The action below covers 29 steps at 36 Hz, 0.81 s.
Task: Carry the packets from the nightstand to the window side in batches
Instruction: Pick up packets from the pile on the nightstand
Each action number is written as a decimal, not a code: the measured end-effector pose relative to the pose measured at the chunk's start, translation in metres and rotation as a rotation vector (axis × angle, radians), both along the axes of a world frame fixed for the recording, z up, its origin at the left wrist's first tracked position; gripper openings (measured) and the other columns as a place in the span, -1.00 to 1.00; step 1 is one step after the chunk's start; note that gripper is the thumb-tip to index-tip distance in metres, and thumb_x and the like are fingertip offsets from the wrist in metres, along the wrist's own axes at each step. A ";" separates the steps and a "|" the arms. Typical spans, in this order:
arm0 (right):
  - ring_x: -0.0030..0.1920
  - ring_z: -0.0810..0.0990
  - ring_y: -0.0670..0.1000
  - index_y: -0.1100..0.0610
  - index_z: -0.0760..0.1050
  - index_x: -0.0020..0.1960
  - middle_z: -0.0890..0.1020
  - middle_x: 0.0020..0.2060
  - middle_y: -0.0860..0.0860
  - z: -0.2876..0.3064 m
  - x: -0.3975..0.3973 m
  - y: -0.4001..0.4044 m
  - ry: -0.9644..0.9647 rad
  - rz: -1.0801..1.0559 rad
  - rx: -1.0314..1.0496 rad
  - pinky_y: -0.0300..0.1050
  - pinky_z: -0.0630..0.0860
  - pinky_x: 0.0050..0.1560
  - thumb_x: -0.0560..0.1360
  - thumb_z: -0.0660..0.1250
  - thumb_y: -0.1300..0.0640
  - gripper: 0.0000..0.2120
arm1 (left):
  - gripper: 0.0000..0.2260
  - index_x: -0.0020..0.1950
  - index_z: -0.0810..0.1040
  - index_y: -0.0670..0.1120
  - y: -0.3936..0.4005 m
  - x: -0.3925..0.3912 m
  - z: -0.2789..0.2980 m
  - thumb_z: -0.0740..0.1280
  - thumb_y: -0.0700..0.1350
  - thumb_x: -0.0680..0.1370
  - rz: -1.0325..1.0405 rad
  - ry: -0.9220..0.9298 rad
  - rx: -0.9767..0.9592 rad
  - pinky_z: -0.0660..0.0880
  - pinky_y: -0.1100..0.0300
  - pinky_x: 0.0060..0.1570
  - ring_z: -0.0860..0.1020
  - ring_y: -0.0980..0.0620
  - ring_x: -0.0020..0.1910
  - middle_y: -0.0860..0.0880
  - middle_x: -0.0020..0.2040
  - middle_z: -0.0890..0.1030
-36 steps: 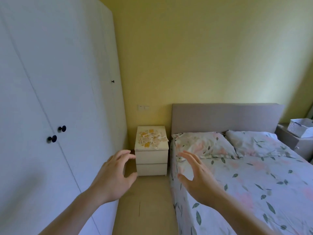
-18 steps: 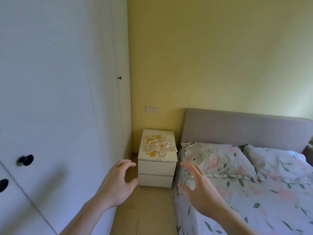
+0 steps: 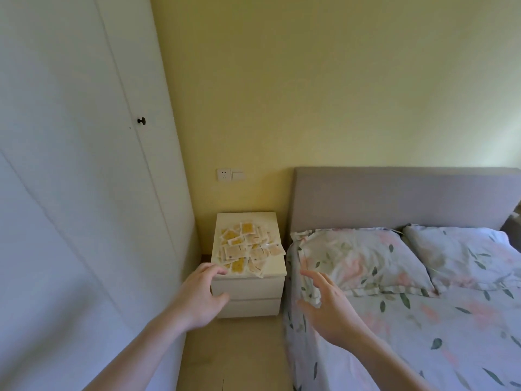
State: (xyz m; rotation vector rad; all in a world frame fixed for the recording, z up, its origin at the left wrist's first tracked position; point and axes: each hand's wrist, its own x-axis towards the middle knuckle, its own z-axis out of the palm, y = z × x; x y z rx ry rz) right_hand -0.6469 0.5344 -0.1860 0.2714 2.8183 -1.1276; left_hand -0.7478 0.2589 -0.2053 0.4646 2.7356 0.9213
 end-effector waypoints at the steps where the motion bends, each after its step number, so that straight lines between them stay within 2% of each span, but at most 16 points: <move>1: 0.51 0.26 -0.08 -0.16 0.19 0.55 0.24 0.52 -0.20 -0.005 -0.015 0.005 -0.007 0.005 -0.012 -0.12 0.29 0.44 0.61 0.31 -0.01 -0.44 | -0.60 0.37 0.43 0.13 0.005 -0.013 -0.005 0.39 0.05 0.55 0.003 -0.016 -0.006 0.34 0.26 0.31 0.38 0.17 0.36 0.23 0.38 0.35; 6: 0.47 0.32 -0.07 -0.18 0.20 0.54 0.25 0.50 -0.21 -0.028 -0.090 0.033 -0.051 0.037 -0.031 -0.16 0.34 0.37 0.60 0.32 -0.03 -0.44 | -0.58 0.40 0.42 0.11 0.029 -0.076 -0.025 0.39 0.05 0.55 0.046 -0.068 -0.062 0.36 0.28 0.27 0.40 0.14 0.37 0.18 0.43 0.35; 11: 0.46 0.34 -0.06 -0.18 0.21 0.54 0.27 0.51 -0.17 -0.046 -0.161 0.060 -0.113 0.057 -0.031 -0.12 0.38 0.39 0.58 0.33 -0.05 -0.42 | -0.54 0.44 0.39 0.08 0.043 -0.127 -0.037 0.38 0.06 0.56 0.106 -0.105 -0.079 0.30 0.44 0.04 0.41 0.19 0.26 0.15 0.43 0.35; 14: 0.43 0.37 -0.06 -0.17 0.21 0.54 0.28 0.50 -0.14 -0.054 -0.201 0.068 -0.159 0.072 -0.022 -0.13 0.38 0.35 0.58 0.33 -0.05 -0.42 | -0.53 0.45 0.39 0.06 0.044 -0.155 -0.043 0.38 0.04 0.56 0.150 -0.123 -0.071 0.29 0.39 0.12 0.40 0.16 0.32 0.13 0.42 0.37; 18: 0.48 0.32 -0.02 -0.17 0.19 0.54 0.28 0.52 -0.11 -0.065 -0.250 0.069 -0.213 0.117 -0.023 -0.07 0.33 0.43 0.59 0.33 -0.03 -0.42 | -0.53 0.46 0.39 0.05 0.042 -0.192 -0.054 0.38 0.03 0.56 0.194 -0.156 -0.084 0.32 0.30 0.27 0.39 0.12 0.37 0.13 0.43 0.37; 22: 0.49 0.34 -0.03 -0.13 0.22 0.53 0.28 0.52 -0.10 -0.083 -0.302 0.070 -0.251 0.127 -0.017 -0.10 0.33 0.45 0.58 0.34 -0.02 -0.43 | -0.50 0.47 0.38 0.07 0.041 -0.240 -0.074 0.38 0.06 0.55 0.226 -0.207 -0.087 0.34 0.25 0.32 0.37 0.10 0.41 0.12 0.46 0.35; 26: 0.46 0.38 -0.04 -0.13 0.25 0.52 0.30 0.51 -0.11 -0.112 -0.353 0.067 -0.305 0.094 -0.017 -0.10 0.38 0.43 0.57 0.36 -0.02 -0.44 | -0.49 0.48 0.36 0.07 0.040 -0.297 -0.099 0.37 0.07 0.55 0.217 -0.272 -0.083 0.35 0.29 0.22 0.39 0.09 0.39 0.11 0.47 0.34; 29: 0.42 0.41 -0.04 -0.12 0.26 0.51 0.33 0.49 -0.10 -0.134 -0.387 0.063 -0.357 0.055 -0.022 -0.10 0.41 0.40 0.56 0.36 0.00 -0.44 | -0.49 0.47 0.37 0.08 0.039 -0.342 -0.121 0.37 0.06 0.54 0.194 -0.327 -0.087 0.39 0.29 0.10 0.45 0.14 0.21 0.10 0.47 0.35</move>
